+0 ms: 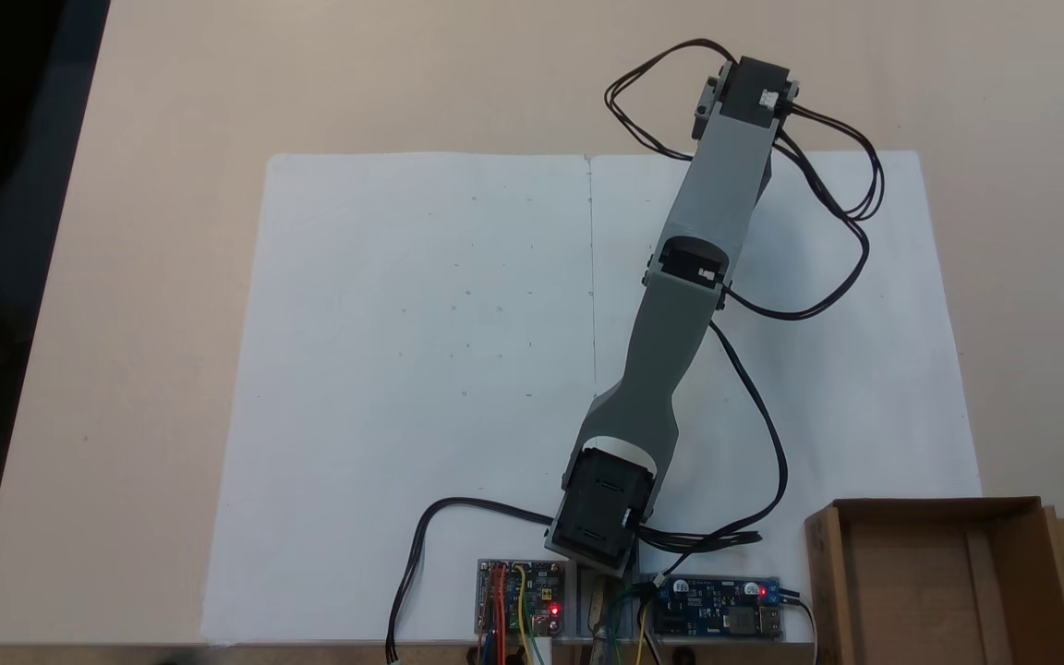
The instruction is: Grasp a green dice and put it in the bin.
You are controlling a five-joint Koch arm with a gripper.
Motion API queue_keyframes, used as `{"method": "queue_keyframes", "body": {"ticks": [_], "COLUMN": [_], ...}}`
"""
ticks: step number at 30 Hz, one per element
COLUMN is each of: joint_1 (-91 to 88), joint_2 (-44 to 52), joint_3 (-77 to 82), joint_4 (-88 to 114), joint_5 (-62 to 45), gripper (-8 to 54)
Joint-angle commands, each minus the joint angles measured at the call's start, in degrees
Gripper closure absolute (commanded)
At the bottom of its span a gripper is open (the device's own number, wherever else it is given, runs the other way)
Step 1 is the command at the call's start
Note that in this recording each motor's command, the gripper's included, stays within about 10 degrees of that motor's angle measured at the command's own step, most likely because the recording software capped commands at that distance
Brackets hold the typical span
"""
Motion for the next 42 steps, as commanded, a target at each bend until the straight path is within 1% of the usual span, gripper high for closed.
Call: {"method": "queue_keyframes", "body": {"ticks": [1,20,42], "joint_1": [0.2,0.0,-0.1], "joint_2": [0.4,-3.4,-5.2], "joint_3": [-3.2,-3.2,-3.3], "joint_4": [0.0,-3.9,-6.8], "joint_5": [-5.5,-5.4,-5.4], "gripper": [6.3,6.4,6.6]}}
